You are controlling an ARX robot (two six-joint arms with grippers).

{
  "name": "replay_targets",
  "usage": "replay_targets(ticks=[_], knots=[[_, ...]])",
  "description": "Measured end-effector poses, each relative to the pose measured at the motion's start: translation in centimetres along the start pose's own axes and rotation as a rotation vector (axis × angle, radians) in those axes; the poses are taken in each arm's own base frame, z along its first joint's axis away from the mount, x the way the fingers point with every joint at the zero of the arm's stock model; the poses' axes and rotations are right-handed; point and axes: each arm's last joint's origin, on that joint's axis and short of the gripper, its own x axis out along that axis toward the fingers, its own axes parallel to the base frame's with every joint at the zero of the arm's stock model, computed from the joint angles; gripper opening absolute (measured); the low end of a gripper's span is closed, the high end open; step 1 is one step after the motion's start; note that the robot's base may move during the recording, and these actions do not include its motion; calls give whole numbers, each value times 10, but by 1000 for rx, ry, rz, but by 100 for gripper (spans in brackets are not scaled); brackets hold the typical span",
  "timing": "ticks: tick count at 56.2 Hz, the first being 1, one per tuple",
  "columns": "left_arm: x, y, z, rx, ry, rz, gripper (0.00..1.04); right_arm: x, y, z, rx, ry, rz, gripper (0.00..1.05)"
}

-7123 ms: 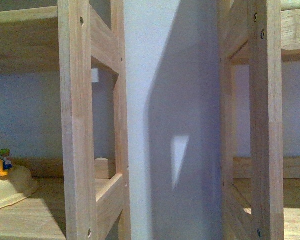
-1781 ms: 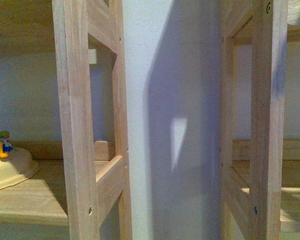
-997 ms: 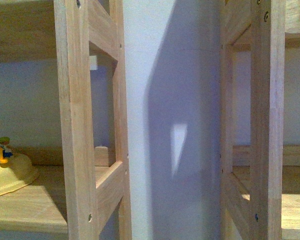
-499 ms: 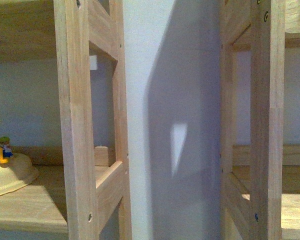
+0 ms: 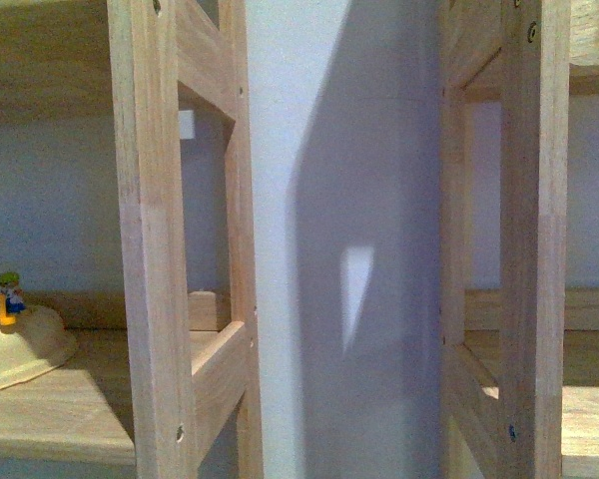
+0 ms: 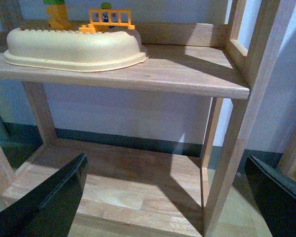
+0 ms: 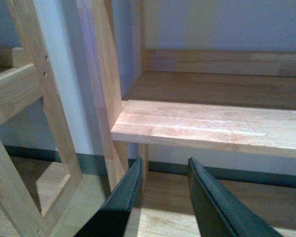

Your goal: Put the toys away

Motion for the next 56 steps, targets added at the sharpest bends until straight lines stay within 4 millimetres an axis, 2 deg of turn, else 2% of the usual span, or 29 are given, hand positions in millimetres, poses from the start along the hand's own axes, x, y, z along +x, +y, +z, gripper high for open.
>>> replay_targets(ticks=[4,8,28,56], knots=[[0,0,0,0,0,0,99,0,0,-8,0,-1,0,14],[0,0,0,0,0,0,99,0,0,-14,-4,0,0,5],[0,0,0,0,0,0,99,0,0,-38,-4,2,0,7],[0,0,0,0,0,0,99,0,0,-53,-4,-2,0,7]])
